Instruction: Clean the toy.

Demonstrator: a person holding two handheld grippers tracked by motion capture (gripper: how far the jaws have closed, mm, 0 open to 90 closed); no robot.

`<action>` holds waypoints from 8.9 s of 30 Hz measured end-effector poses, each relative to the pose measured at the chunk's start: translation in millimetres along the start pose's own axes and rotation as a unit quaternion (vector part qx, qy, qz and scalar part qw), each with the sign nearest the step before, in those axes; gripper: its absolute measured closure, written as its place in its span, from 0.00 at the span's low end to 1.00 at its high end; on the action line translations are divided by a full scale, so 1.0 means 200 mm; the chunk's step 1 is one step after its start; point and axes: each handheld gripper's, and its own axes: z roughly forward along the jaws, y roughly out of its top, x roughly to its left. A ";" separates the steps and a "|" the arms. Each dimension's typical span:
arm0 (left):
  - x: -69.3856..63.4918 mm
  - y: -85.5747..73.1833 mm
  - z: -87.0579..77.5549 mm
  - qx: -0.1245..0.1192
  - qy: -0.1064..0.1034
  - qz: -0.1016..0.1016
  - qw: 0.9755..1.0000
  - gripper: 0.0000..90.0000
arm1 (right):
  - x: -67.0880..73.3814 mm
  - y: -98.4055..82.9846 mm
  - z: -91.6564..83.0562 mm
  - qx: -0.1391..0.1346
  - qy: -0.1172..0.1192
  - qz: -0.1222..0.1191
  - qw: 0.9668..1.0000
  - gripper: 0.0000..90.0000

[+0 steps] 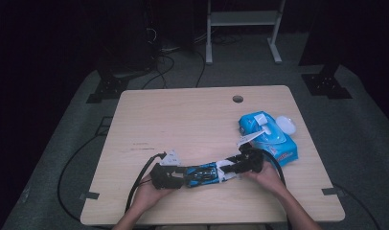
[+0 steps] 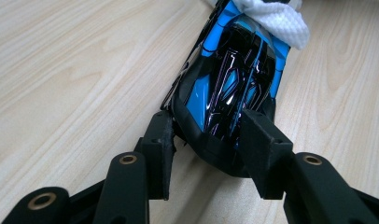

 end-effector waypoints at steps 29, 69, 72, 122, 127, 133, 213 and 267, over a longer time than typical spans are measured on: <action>0.11 -0.02 0.07 -0.003 -0.127 -0.069 0.989 0.50 | 0.10 0.01 -0.02 -0.024 0.028 -0.055 0.998 0.62; 0.04 0.09 0.12 -0.048 -0.027 0.048 0.997 0.64 | 0.27 0.15 -0.06 -0.072 -0.120 -0.104 0.985 0.93; 0.05 0.11 0.14 -0.054 -0.024 0.053 0.997 0.64 | 0.30 0.20 0.02 -0.073 -0.113 -0.110 0.985 0.94; 0.08 0.06 0.15 -0.063 -0.050 0.043 0.996 0.63 | 0.31 0.19 -0.01 -0.070 -0.168 -0.136 0.974 0.65; 0.08 0.06 0.15 -0.062 -0.049 0.043 0.996 0.63 | 0.35 0.16 -0.09 -0.085 -0.179 -0.149 0.969 0.68; 0.08 0.07 0.15 -0.061 -0.049 0.043 0.996 0.63 | 0.37 0.17 -0.03 -0.080 -0.176 -0.169 0.967 0.84; 0.11 0.10 0.16 -0.058 -0.054 0.053 0.995 0.64 | 0.19 0.16 -0.08 -0.070 -0.187 -0.101 0.975 0.97; 0.18 0.09 0.08 -0.078 -0.070 0.032 0.994 0.62 | 0.17 0.24 -0.01 -0.055 -0.146 -0.098 0.983 0.97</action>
